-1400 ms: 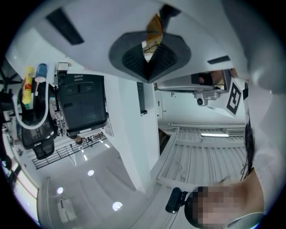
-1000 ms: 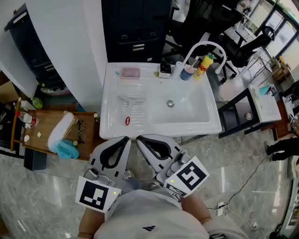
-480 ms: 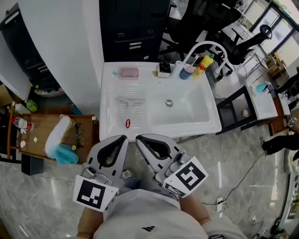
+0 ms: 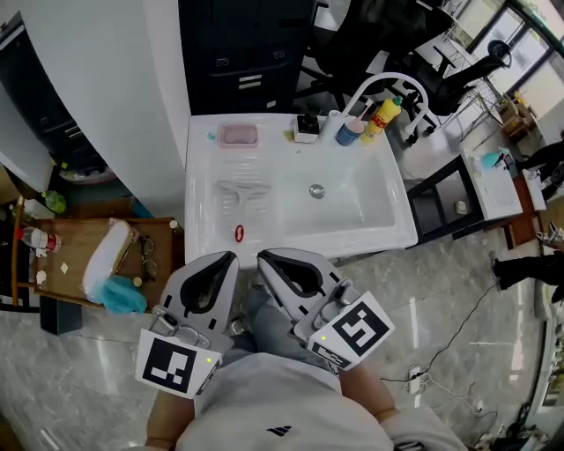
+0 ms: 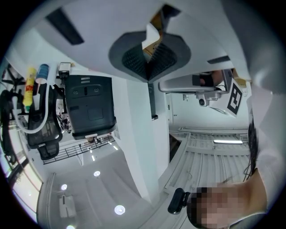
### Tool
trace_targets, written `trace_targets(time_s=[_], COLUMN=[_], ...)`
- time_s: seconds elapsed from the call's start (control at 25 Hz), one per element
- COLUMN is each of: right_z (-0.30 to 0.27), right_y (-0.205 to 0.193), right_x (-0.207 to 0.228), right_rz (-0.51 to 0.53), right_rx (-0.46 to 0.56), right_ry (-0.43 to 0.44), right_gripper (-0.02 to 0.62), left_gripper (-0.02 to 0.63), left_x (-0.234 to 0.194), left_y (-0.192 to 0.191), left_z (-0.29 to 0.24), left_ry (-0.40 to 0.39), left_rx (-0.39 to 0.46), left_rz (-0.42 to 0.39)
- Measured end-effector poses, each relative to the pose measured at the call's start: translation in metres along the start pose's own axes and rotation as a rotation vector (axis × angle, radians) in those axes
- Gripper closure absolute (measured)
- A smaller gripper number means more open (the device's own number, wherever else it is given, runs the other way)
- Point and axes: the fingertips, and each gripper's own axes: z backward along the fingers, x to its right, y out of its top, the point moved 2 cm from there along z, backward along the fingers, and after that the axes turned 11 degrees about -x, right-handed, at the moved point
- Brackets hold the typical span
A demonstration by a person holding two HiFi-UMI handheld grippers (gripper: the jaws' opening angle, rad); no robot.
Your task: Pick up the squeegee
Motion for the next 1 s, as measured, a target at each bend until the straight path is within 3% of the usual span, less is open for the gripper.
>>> trace_targets(time_s=[0.48, 1.0], right_z=[-0.024, -0.067], right_y=[0.004, -0.017], right_x=[0.021, 0.066], right_rz=[-0.006, -0.081], right_rx=[-0.001, -0.100], right_ry=[0.016, -0.035], right_gripper=[0.586, 0.584], left_gripper=[0.592, 0.594], left_x=[-0.021, -0.054], left_y=[0.007, 0.004], left_z=[-0.012, -0.045], left_ry=[0.034, 0.024], left_rx=[0.000, -0.023], left_rz=[-0.008, 0.015])
